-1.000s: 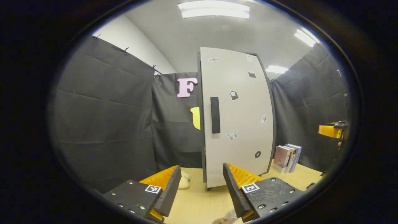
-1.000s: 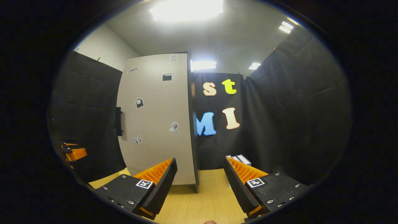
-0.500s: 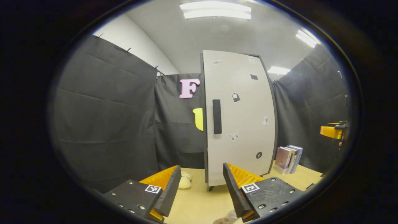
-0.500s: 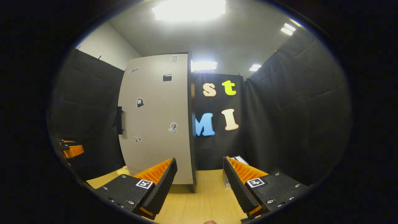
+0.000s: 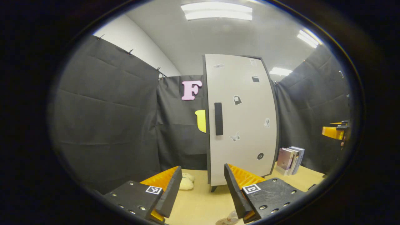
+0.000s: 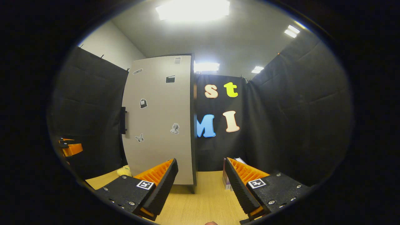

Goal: Open the cabinet door with the right hand, grasp the bottle in the cabinet with the left hand and place it on the coaster, then close the cabinet door with the right hand.

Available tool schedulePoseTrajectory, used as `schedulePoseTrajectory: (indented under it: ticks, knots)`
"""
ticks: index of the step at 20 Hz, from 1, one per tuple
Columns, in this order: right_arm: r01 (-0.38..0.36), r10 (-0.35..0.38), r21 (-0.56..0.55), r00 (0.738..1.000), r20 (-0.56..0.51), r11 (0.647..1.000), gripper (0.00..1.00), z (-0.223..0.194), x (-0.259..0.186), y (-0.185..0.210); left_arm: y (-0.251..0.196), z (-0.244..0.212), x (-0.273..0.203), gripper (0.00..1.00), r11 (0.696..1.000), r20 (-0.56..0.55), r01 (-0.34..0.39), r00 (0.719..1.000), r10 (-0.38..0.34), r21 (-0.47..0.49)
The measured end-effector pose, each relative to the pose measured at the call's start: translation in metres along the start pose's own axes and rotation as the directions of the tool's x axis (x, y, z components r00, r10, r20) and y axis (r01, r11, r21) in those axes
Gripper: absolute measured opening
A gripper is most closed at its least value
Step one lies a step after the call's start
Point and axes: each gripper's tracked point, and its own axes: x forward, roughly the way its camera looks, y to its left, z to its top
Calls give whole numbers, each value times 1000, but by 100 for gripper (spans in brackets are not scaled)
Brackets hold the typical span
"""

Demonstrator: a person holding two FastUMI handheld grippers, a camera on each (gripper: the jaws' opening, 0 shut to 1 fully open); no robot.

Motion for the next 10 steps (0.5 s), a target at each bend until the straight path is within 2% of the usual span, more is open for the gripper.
schedulePoseTrajectory:
  ticks: [2,3,10]
  knots:
    - [-2,2,0,1000,-1,1000,93,0,0,0,0,0,0,75,1000,2,-3,1000,3,-1]
    - [-3,3,1,1000,-1,1000,93,0,0,1,0,-2,1,77,1000,4,-4,1000,4,2]
    - [-5,5,-1,1000,-2,1000,93,0,0,2,-1,-5,-2,77,1000,9,-13,1000,13,7]
